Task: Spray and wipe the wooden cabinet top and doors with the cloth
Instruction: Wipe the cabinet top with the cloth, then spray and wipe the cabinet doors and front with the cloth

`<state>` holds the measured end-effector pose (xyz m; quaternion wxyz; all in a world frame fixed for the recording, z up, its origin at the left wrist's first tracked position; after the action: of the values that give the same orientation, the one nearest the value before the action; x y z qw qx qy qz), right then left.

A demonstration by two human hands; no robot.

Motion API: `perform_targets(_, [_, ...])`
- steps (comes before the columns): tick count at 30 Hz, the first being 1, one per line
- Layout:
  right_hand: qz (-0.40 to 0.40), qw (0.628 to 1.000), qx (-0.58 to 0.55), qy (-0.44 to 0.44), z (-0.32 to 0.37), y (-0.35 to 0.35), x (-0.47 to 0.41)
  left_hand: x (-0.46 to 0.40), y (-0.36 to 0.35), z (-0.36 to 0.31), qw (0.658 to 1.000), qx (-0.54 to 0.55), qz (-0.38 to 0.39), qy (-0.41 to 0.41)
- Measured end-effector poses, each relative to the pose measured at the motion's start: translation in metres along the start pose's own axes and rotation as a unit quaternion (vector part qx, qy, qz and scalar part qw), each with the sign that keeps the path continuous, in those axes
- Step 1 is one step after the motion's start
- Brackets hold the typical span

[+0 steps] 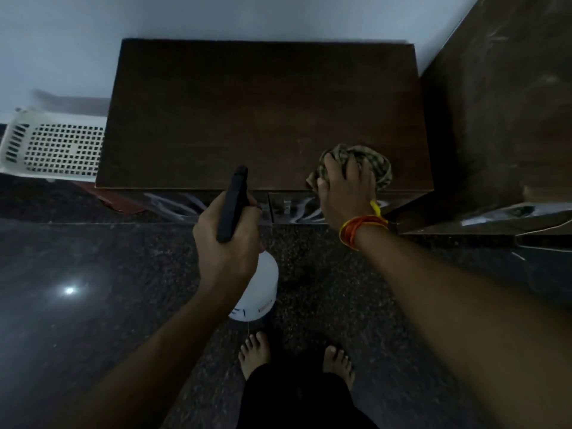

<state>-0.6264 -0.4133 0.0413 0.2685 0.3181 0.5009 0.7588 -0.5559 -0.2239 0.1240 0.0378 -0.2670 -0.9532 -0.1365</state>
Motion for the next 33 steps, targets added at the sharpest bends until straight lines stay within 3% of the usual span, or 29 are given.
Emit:
perform_targets(7, [-0.035, 0.999, 0.004, 0.042, -0.007, -0.006, -0.003, 0.015, -0.027, 0.022, 1.0, -0.01, -0.012, -0.025])
perform_targets(20, [-0.114, 0.993, 0.006, 0.024, 0.0, -0.012, -0.006, 0.024, -0.018, 0.073, 0.998, 0.032, 0.004, -0.059])
perform_targets(33, [-0.187, 0.981, 0.01, 0.052, 0.001, -0.008, -0.017, 0.02, -0.028, 0.135, 0.995, 0.046, -0.031, -0.084])
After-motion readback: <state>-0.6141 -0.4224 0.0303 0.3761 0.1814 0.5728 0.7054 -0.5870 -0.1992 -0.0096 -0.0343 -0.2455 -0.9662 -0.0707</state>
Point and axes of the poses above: each hand's wrist, its own x-axis away from the middle knuckle, its own y-axis out of the back of the hand, z = x × y, the point moved 1 cm from there along -x, towards the middle knuckle, and after that the axes turned 1 degree about y, right-handed, at the moved point
